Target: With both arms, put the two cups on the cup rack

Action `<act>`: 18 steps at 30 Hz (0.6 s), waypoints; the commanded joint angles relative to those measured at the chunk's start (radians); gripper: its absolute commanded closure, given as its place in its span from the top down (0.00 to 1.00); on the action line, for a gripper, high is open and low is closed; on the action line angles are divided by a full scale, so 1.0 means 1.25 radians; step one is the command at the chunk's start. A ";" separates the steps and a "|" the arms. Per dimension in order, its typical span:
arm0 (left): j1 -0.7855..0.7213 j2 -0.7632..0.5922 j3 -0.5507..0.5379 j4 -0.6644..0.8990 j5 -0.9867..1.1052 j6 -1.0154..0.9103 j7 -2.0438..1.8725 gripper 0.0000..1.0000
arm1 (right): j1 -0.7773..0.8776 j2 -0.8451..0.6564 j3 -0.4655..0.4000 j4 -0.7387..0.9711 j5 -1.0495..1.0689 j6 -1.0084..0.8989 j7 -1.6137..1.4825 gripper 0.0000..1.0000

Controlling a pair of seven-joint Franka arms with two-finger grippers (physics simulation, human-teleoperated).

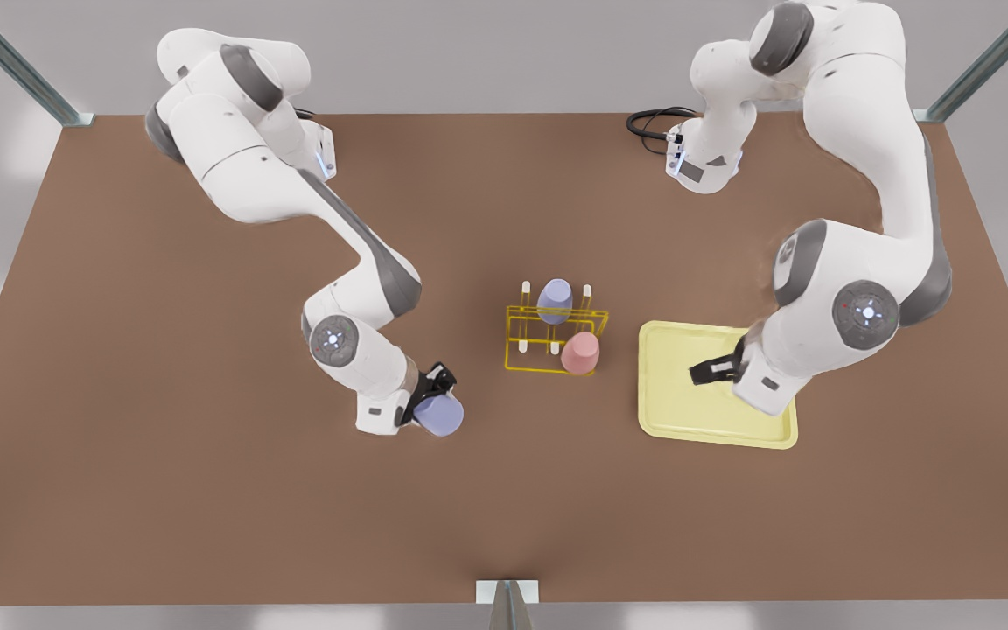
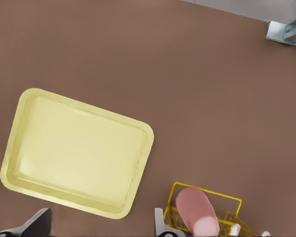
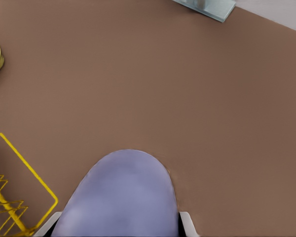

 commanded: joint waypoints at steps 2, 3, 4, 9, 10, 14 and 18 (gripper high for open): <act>0.020 -0.155 0.073 -0.149 0.088 -0.091 0.390 1.00 | 0.027 -0.001 0.001 0.021 -0.019 -0.009 0.336 0.77; 0.020 -0.189 0.083 -0.207 0.062 -0.044 0.391 1.00 | 0.026 -0.003 0.001 0.024 -0.020 -0.011 0.343 0.77; 0.027 -0.175 0.083 -0.194 0.052 -0.061 0.391 1.00 | 0.022 -0.006 0.002 0.036 -0.020 -0.022 0.345 0.77; 0.047 -0.150 0.081 -0.186 0.032 -0.083 0.395 1.00 | 0.061 -0.009 0.018 0.048 -0.012 -0.028 0.347 0.77; 0.047 -0.150 0.080 -0.187 0.027 -0.089 0.395 1.00 | 0.062 -0.009 0.026 0.048 -0.010 -0.028 0.347 0.77; 0.059 -0.137 0.082 -0.185 0.003 -0.049 0.397 1.00 | 0.084 -0.007 0.038 0.038 -0.010 -0.029 0.347 0.77; 0.059 -0.120 0.082 -0.187 0.002 -0.029 0.397 1.00 | 0.086 -0.007 0.056 0.036 -0.010 -0.050 0.345 0.77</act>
